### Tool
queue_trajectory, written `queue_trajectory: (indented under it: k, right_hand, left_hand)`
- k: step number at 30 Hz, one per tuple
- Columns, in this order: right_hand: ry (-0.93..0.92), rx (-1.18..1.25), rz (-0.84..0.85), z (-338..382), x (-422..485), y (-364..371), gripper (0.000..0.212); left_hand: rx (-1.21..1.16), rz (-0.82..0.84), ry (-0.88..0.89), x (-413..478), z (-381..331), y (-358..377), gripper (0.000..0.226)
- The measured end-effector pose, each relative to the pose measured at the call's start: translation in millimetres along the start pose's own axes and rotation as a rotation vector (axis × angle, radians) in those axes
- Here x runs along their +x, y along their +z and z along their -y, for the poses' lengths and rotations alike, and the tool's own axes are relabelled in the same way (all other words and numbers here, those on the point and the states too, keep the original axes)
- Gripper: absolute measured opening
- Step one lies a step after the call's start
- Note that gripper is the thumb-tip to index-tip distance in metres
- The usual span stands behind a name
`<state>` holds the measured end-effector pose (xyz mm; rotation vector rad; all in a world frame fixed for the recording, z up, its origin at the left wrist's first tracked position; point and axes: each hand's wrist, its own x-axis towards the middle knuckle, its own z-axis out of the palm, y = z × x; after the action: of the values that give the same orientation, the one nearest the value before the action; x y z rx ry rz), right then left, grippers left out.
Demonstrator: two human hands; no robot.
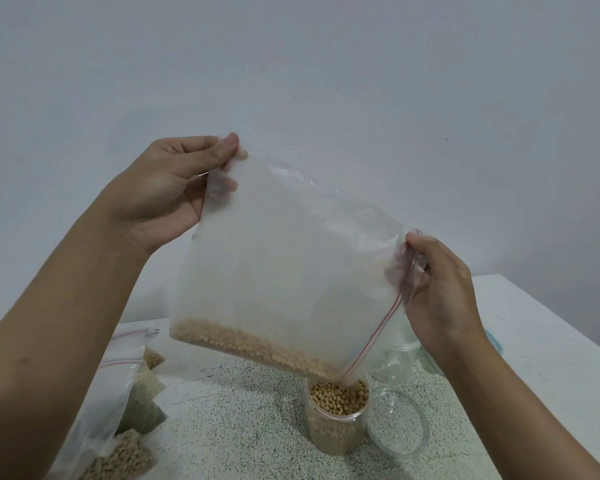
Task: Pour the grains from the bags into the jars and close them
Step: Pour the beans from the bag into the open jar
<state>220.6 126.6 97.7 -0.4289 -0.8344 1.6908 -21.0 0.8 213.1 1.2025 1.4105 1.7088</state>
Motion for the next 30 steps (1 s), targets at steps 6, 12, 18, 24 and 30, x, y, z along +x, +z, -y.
queue_trajectory:
  k: [6, 12, 18, 24, 30]
  right_hand:
    - [-0.002, 0.005, -0.005, -2, -1, 2, 0.020]
    - [-0.035, -0.027, 0.035, -5, -1, 2, 0.027]
    - [-0.027, -0.054, 0.068, -7, 2, -1, 0.024]
    - [-0.039, -0.106, 0.121, -12, 0, -1, 0.025]
    - [-0.061, -0.079, 0.131, -14, 1, -3, 0.022]
  left_hand:
    - [0.009, -0.001, -0.002, 0, -1, -2, 0.018]
    - [0.001, -0.003, -0.012, 0, -3, -1, 0.017]
    - [0.006, 0.003, -0.012, -1, -3, -1, 0.017]
    - [-0.009, -0.008, -0.013, -2, -2, -3, 0.017]
    - [-0.016, -0.019, -0.010, -3, -4, -4, 0.018]
